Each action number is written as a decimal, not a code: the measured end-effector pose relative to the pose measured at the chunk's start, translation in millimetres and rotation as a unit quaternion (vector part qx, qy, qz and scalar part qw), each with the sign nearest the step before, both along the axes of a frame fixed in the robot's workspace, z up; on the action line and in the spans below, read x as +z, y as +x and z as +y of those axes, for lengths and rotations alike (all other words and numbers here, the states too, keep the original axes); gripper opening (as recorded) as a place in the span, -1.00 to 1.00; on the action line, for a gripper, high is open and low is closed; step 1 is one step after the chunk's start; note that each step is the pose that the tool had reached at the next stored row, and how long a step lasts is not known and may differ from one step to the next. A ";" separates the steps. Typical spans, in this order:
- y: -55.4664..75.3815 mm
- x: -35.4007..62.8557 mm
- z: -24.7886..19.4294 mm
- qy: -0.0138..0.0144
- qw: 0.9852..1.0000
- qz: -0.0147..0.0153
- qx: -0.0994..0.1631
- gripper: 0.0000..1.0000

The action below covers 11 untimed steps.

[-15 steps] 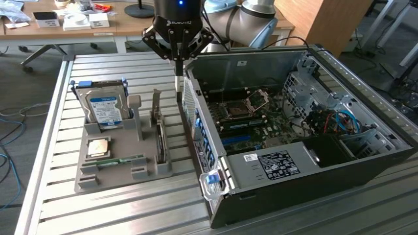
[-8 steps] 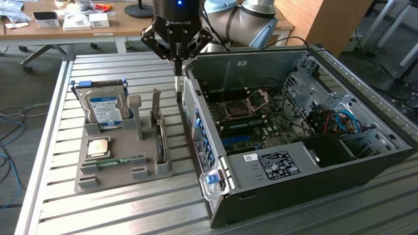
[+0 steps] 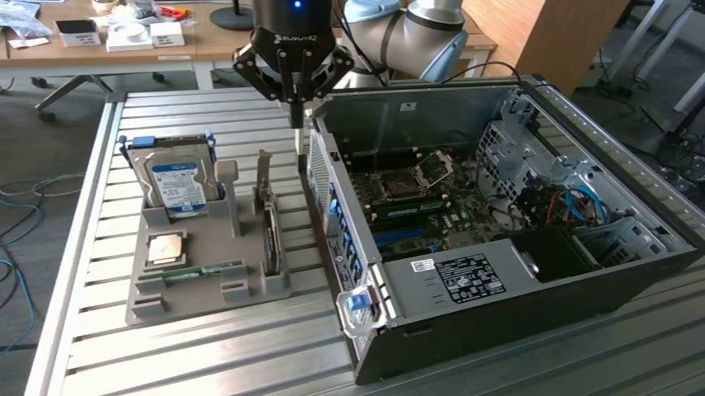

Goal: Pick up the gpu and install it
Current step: 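Reach for the gpu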

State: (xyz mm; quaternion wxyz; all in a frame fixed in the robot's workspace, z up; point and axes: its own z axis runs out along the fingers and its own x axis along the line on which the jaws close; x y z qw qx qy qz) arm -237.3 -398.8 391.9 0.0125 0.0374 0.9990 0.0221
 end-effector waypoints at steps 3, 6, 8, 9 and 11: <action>-2.5 0.0 0.0 0.000 1.000 0.000 0.000 -0.79; -6.1 -0.1 0.0 0.000 1.000 0.000 0.000 -0.79; -8.7 -0.2 0.0 0.000 1.000 0.000 0.000 -0.79; -10.2 -0.2 0.0 0.000 1.000 0.000 0.000 -0.79; -13.3 -0.3 0.0 0.000 1.000 0.000 0.000 -0.79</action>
